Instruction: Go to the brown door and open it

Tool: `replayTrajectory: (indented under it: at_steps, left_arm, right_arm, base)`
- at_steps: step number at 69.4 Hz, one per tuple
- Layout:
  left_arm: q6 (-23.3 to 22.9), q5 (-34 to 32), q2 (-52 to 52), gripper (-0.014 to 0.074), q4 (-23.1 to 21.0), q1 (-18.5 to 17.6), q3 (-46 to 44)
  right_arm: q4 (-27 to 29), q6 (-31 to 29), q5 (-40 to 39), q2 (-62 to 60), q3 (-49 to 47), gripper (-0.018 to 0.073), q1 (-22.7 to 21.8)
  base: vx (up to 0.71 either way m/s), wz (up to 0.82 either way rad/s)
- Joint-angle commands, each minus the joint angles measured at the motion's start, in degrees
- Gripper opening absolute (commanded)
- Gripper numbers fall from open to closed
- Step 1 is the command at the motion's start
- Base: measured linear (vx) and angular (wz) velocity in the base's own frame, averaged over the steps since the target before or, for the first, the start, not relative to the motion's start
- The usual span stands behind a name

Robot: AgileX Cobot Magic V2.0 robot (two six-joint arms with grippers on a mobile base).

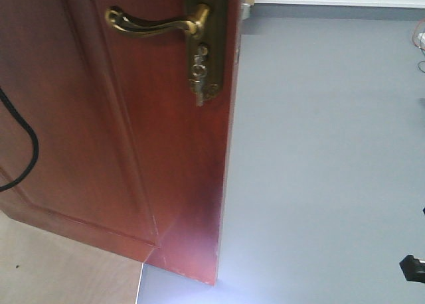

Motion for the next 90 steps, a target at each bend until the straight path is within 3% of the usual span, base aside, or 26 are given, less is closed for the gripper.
replayTrajectory:
  at_steps: [1,90]
  left_arm:
    - [0.0,-0.48,-0.69,0.0011,-6.4,-0.09,-1.96]
    - [0.0,-0.48,-0.69,0.0011,-6.4,-0.09,-1.96]
  right_arm:
    - [-0.31,-0.51,-4.53,-0.51,0.11,0.0,0.03]
    - [-0.31,-0.51,-4.53,-0.51,0.11,0.0,0.03]
  base:
    - [0.17,0.11]
    - [0.07,0.02]
